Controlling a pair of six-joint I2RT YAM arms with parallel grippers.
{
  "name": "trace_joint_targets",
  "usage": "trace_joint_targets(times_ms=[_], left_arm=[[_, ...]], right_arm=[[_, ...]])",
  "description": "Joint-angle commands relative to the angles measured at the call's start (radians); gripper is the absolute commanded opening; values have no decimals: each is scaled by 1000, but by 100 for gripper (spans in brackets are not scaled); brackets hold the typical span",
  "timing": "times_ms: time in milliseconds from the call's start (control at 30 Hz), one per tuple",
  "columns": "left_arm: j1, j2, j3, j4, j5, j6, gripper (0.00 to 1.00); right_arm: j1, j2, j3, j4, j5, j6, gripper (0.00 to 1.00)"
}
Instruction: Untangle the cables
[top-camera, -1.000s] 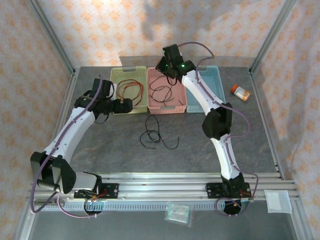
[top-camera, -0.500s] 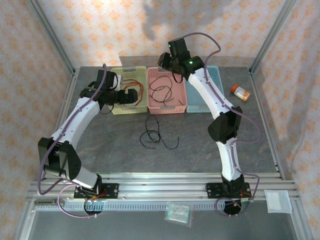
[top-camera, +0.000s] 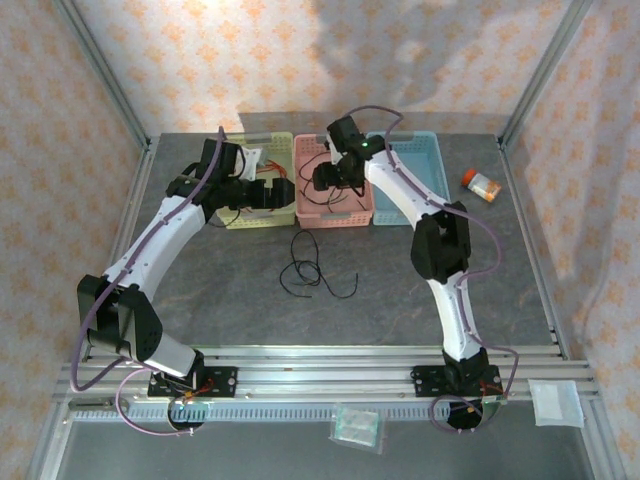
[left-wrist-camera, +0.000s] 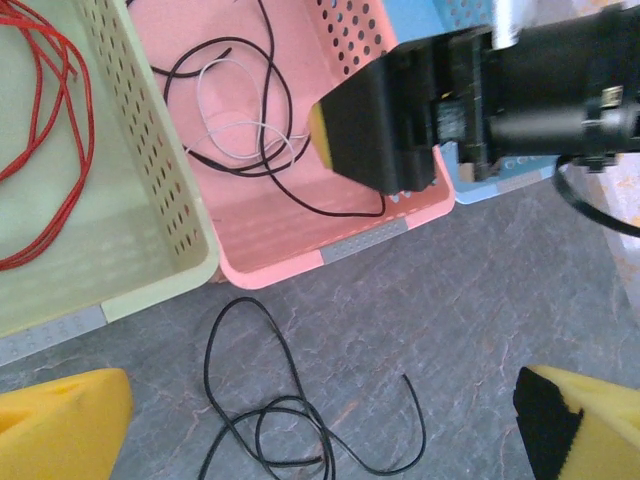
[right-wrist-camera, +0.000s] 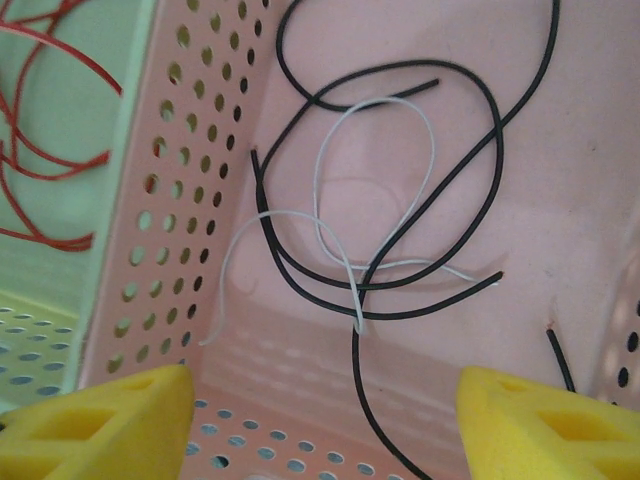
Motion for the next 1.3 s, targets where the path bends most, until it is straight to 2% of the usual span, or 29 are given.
trace_joint_targets(times_ms=[0, 300, 567, 733, 900, 1033, 1267], left_arm=[[0, -30, -29, 28, 10, -12, 99], [0, -34, -61, 31, -25, -33, 99], [0, -29, -64, 26, -33, -34, 99], [2, -26, -61, 20, -51, -36, 99], [1, 10, -43, 1, -146, -54, 99], [0, 59, -6, 5, -191, -74, 99], [-3, 166, 76, 71, -223, -140, 99]], right_arm=[[-8, 59, 44, -15, -24, -35, 70], [-8, 189, 141, -24, -15, 5, 61], [-9, 238, 177, -9, -43, 30, 48], [-10, 230, 197, 8, -53, 45, 23], [-10, 186, 238, 35, -44, 65, 0], [-11, 140, 277, 32, -62, 94, 0], [-5, 5, 234, 49, -116, 126, 0]])
